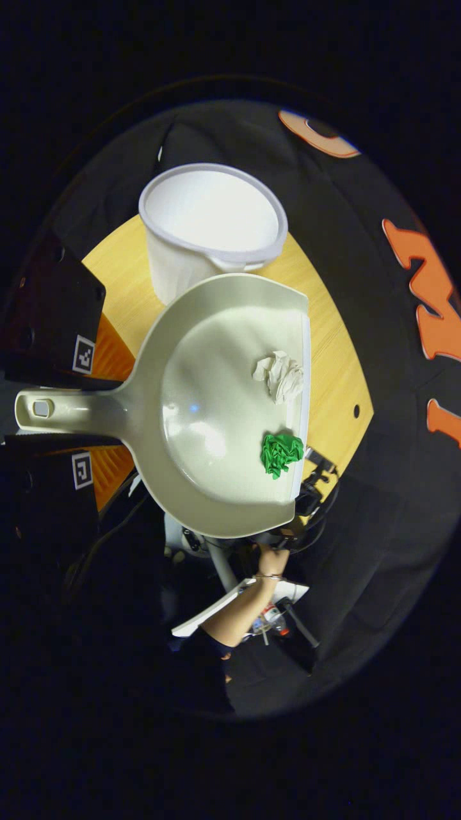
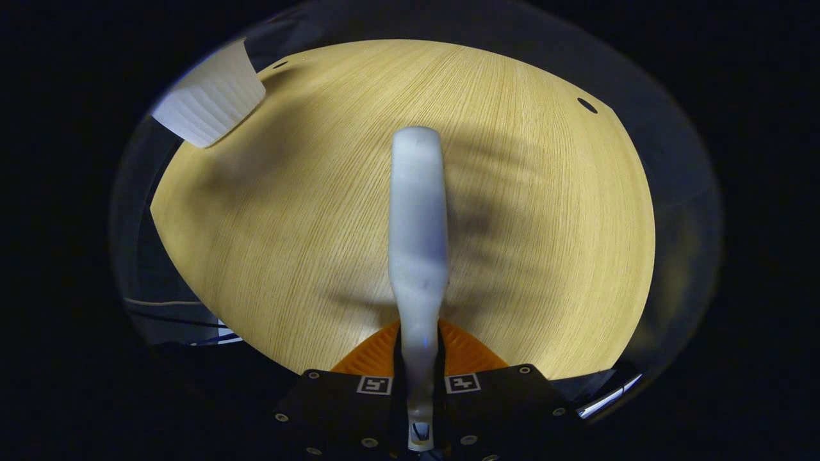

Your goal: Pick up the small broom and dustpan from the desktop, sweep the trash into the dustpan with the broom, and then empty the trash into the garbage bin.

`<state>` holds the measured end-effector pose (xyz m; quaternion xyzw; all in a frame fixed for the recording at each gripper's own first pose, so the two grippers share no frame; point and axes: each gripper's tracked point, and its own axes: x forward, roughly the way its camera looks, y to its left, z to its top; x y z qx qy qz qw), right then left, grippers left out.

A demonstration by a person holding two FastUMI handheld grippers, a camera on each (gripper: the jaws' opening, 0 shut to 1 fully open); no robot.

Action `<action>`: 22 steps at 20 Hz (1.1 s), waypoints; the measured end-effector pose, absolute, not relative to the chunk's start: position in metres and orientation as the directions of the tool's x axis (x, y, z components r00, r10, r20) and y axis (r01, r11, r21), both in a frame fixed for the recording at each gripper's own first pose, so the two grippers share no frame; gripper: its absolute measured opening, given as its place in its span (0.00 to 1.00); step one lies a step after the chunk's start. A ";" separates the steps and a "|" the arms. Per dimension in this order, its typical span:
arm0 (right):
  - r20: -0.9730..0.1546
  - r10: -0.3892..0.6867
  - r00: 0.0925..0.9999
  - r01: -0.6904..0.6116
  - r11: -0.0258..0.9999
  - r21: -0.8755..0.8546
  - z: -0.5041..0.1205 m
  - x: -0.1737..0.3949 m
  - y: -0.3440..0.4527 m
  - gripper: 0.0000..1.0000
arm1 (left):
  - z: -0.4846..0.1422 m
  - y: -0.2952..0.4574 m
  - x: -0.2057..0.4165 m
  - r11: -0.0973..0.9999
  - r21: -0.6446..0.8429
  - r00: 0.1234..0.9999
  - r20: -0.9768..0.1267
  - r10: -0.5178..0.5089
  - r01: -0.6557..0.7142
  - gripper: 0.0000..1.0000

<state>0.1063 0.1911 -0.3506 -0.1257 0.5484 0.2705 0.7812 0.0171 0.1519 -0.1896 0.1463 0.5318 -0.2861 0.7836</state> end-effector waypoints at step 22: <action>-0.929 0.291 0.229 -0.564 0.817 0.117 -0.349 0.109 0.193 0.15 | -0.154 0.422 0.125 0.631 0.627 0.362 -0.779 0.512 0.457 0.29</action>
